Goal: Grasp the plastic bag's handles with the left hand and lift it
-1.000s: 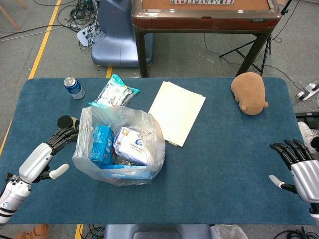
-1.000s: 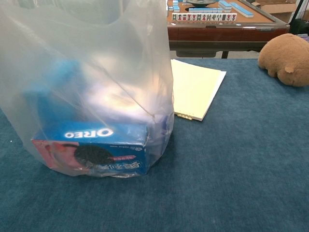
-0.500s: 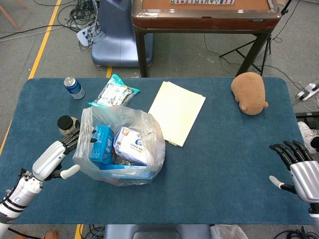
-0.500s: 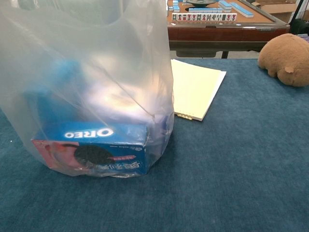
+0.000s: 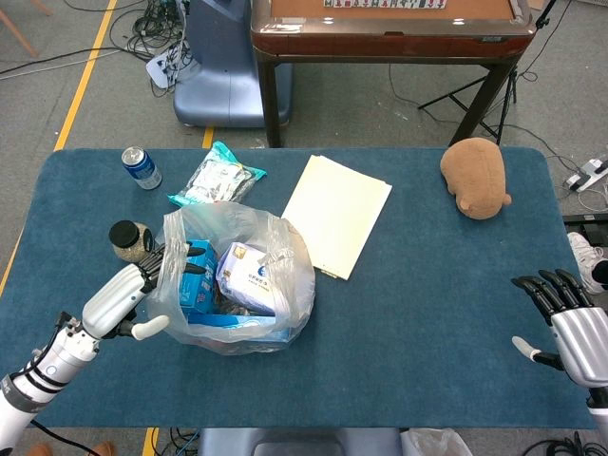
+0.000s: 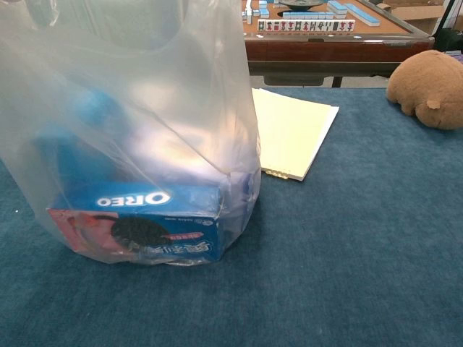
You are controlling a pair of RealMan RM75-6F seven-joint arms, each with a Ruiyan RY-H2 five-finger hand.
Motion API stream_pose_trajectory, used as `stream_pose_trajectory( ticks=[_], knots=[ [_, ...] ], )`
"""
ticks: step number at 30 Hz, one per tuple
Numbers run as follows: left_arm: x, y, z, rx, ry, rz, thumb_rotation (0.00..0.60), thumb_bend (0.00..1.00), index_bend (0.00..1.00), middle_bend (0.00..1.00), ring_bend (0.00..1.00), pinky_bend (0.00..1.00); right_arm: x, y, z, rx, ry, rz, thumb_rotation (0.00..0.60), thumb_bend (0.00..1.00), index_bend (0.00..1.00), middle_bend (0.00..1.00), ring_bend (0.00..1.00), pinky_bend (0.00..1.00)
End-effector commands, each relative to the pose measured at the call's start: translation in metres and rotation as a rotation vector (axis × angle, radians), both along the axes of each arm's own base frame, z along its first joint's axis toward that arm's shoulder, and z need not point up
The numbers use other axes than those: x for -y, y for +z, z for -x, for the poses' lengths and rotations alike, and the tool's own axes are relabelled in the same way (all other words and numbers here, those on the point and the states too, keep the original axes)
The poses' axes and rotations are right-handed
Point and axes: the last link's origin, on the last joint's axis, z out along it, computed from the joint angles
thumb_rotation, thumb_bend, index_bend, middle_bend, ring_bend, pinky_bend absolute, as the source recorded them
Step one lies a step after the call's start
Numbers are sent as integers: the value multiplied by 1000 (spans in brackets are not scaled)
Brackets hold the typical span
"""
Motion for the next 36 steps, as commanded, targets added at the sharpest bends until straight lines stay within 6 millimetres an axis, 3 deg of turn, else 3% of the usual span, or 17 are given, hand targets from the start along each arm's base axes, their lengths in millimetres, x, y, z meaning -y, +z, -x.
stream_pose_trajectory(
  ticks=[1,25,36],
  knots=[
    [-1,-2,-4,10,-8,9,52,146,221,86,17,0,0,0,1,0,-2,0,600,147,207,212,118,124],
    [-16,-44,-50,-64,-119,122,52,145,227,86,17,0,0,0,7,1,-23,1,600,148,207,212,118,124],
    [-17,-53,-69,-54,-119,180,40,145,227,87,17,0,0,1,9,2,-28,4,600,147,207,212,118,124]
  ],
)
